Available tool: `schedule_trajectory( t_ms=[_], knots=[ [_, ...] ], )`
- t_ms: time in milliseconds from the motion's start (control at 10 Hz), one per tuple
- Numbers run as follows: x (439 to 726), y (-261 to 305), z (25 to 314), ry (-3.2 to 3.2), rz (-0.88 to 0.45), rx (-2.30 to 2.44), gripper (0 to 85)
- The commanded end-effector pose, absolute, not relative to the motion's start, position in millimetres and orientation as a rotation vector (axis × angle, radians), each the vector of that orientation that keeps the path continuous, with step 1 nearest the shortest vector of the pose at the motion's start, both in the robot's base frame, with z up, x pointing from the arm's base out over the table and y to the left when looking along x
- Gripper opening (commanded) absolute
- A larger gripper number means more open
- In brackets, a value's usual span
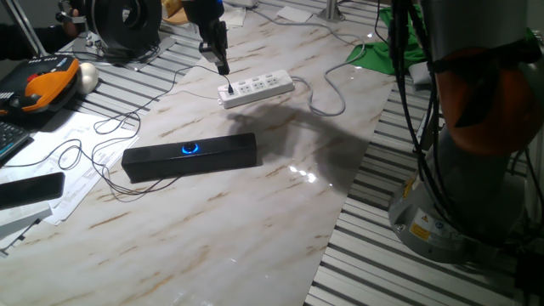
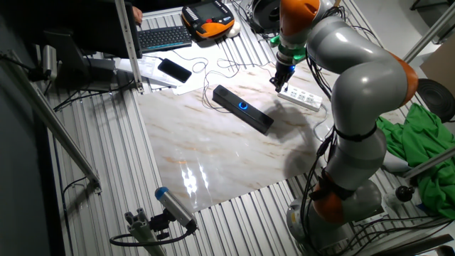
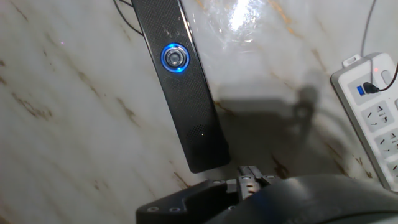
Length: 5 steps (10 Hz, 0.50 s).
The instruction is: Turn the knob to increase the volume of the speaker
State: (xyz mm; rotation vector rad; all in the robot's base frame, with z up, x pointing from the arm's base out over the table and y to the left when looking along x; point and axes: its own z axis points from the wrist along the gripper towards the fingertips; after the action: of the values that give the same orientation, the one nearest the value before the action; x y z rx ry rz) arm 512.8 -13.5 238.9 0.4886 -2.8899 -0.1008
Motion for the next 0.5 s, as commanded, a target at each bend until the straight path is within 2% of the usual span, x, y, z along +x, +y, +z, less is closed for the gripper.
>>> schedule_trajectory(
  t_ms=[0, 200, 400],
  knots=[
    [512.8, -13.6, 238.8, -2.882, -0.104, 0.507, 0.0],
    [512.8, -13.6, 238.8, -2.898, -0.106, 0.460, 0.0],
    [512.8, -13.6, 238.8, -2.950, -0.195, 0.391, 0.0]
  ],
)
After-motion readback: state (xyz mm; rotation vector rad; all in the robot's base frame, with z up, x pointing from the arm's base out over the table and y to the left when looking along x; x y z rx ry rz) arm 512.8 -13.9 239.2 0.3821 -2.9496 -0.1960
